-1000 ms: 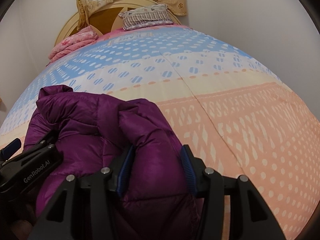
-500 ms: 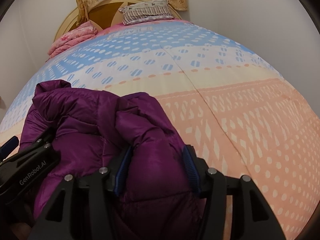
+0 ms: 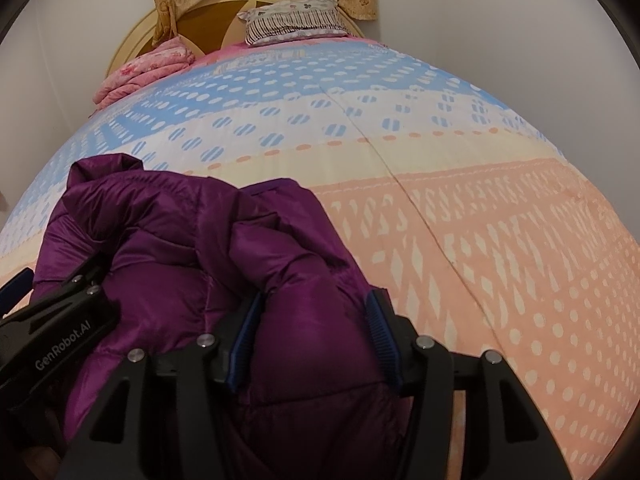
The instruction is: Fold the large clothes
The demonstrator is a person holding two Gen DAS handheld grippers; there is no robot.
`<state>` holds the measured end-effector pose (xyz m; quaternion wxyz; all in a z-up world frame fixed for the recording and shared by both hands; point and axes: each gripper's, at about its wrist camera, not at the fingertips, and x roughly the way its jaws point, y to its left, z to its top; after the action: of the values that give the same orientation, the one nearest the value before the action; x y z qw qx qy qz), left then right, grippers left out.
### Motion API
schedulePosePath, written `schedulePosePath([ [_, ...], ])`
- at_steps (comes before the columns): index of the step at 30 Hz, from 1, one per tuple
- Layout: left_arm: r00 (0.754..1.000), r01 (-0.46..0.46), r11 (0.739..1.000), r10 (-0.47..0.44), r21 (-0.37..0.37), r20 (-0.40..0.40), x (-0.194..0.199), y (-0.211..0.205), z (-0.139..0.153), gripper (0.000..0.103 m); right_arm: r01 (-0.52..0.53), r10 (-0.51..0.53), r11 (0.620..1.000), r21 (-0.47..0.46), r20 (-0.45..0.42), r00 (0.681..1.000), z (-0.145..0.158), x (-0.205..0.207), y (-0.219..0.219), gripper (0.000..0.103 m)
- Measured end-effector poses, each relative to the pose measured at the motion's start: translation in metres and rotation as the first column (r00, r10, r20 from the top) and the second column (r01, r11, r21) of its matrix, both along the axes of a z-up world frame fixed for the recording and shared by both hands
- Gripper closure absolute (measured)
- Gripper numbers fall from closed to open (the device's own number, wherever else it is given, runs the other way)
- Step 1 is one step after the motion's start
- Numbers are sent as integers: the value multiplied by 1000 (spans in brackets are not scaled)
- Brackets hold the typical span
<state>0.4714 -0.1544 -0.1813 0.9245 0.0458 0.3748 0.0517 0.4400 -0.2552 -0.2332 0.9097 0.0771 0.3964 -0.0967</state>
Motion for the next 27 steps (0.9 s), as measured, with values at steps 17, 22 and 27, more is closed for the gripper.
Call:
schedulePosePath([
  [17,1000,7,1000,-7,1,0,-2,-3,0,1,14,-13,1000,-20,16,1000,-2,-5,2,47],
  [22,1000,9,1000,-9,2,-1,-2,-3,0,1,14,-13,1000,-22,16,1000,-2,-5,2,47],
  [27,998,34,999,-36,-33,-48,0,1,2,1,10,-10,1000,-8,17,1000,-2,-5,1,46],
])
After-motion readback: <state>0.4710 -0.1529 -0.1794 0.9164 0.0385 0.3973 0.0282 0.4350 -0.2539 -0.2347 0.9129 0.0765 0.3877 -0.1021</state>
